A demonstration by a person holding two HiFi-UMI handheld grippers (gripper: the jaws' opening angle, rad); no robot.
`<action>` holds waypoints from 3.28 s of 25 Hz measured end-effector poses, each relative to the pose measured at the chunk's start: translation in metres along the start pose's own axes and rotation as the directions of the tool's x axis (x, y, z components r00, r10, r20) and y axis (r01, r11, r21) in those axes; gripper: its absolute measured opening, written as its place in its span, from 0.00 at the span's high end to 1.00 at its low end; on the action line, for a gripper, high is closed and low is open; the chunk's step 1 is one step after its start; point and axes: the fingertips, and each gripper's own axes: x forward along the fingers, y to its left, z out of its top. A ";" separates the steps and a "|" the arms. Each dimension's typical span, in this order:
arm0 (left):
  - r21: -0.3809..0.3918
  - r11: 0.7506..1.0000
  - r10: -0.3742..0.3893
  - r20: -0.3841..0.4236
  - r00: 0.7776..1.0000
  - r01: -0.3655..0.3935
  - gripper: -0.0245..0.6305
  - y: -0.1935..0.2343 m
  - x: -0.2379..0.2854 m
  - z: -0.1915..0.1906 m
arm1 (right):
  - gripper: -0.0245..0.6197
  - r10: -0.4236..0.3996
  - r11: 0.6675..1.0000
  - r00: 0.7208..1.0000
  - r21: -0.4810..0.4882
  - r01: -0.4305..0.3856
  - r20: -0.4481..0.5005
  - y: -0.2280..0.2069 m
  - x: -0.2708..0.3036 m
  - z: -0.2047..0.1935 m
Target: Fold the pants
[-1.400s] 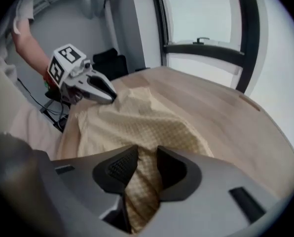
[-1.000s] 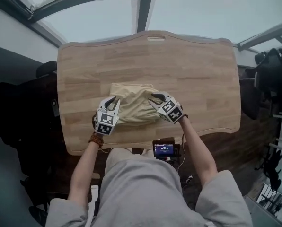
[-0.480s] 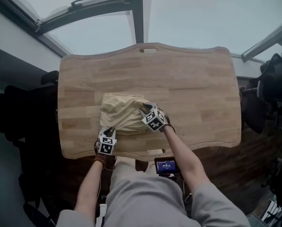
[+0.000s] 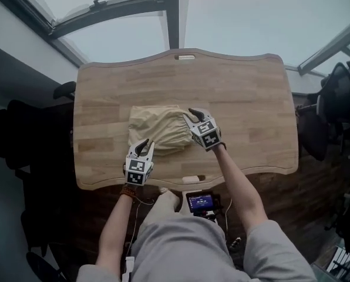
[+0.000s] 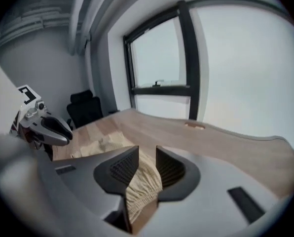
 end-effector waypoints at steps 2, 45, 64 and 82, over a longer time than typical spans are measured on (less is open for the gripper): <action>0.020 1.000 0.017 0.127 0.992 -0.020 0.85 -0.004 -0.034 0.043 | 0.81 -0.047 0.998 0.987 0.042 0.041 0.154 0.012 -0.054 0.043; 0.159 0.969 0.038 0.657 0.753 -0.188 0.93 -0.084 -0.290 0.136 | 0.93 -0.188 0.973 0.780 0.005 0.231 0.597 0.272 -0.287 0.104; 0.108 0.986 0.038 0.585 0.810 -0.124 0.93 -0.074 -0.266 0.115 | 0.93 -0.210 0.973 0.813 0.031 0.231 0.543 0.256 -0.270 0.095; 0.092 0.992 0.020 0.549 0.836 -0.084 0.93 -0.071 -0.239 0.113 | 0.96 -0.224 0.966 0.834 0.002 0.259 0.504 0.243 -0.250 0.098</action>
